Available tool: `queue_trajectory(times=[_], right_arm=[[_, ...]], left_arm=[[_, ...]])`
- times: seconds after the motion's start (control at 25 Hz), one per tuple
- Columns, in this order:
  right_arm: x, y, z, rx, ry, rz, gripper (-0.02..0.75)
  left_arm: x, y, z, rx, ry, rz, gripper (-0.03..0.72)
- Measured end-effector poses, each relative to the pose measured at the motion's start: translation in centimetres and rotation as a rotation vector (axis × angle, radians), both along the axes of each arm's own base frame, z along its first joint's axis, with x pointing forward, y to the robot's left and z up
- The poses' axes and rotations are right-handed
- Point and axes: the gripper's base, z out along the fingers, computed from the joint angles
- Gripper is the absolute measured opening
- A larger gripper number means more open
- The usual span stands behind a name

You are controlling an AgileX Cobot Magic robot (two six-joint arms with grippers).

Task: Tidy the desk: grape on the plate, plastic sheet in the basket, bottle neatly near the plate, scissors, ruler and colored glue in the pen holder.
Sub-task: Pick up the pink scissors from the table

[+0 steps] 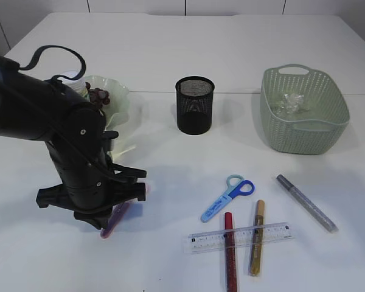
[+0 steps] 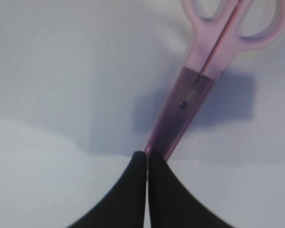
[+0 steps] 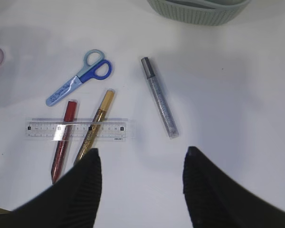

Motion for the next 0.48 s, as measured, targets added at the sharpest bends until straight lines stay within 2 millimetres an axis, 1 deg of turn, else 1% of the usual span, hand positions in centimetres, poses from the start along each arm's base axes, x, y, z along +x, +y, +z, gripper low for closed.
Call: queue_trajectory(times=[0.12,0.2,0.28,0.44,0.48], right_arm=[[0.0,0.0,0.0,0.0,0.0,0.0,0.438],[0.0,0.0,0.0,0.0,0.0,0.0,0.438],[0.0,0.0,0.0,-0.001,0.0,0.002,0.438],[0.0,0.0,0.0,-0.001,0.0,0.002,0.438],[0.0,0.0,0.0,-0.001,0.0,0.002,0.437]], left_arm=[[0.0,0.0,0.1,0.001,-0.002,-0.01,0.0],[0.1,0.0,0.2,0.001,-0.009,-0.039,0.027],[0.4,-0.2,0.5,0.0,-0.024,-0.09,0.083],[1.3,-0.7,1.4,0.003,-0.072,-0.171,0.242],[1.5,-0.8,1.6,0.004,-0.083,-0.182,0.272]])
